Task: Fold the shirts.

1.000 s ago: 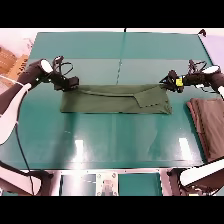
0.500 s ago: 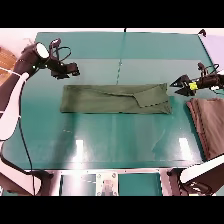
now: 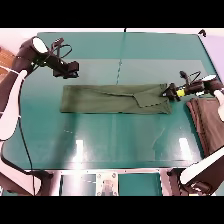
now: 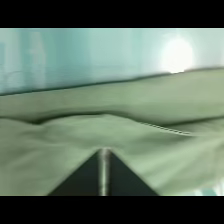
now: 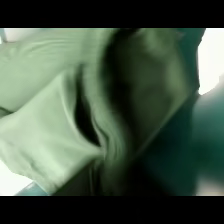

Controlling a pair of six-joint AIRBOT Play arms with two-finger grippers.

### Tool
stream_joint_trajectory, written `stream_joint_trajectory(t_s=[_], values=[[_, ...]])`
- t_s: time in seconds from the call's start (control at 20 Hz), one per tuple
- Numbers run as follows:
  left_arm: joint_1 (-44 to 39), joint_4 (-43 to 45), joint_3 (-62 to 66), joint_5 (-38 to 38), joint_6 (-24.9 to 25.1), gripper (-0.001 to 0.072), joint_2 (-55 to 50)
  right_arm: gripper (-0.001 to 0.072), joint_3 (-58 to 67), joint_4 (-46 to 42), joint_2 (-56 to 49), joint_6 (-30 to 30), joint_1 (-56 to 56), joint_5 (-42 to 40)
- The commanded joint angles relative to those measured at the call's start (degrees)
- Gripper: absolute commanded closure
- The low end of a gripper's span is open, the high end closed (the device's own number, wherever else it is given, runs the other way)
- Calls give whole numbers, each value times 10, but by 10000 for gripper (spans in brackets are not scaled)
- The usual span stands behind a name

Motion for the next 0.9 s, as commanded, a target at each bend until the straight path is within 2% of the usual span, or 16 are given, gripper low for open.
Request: stream_joint_trajectory(t_s=[0.0,0.2,0.45,0.65,0.85], values=[[-14,-65,1,10,38,687,0,693,12,-5,-11,-3,20,-19],[-78,-68,-8,70,38,687,-5,694,70,-12,18,24,21,43],[-209,-76,-8,136,38,687,-86,694,132,-10,146,65,42,133],[-287,-149,-8,231,51,687,-155,693,177,-10,235,92,87,182],[-299,-225,2,250,54,687,-195,693,207,-11,257,119,126,183]])
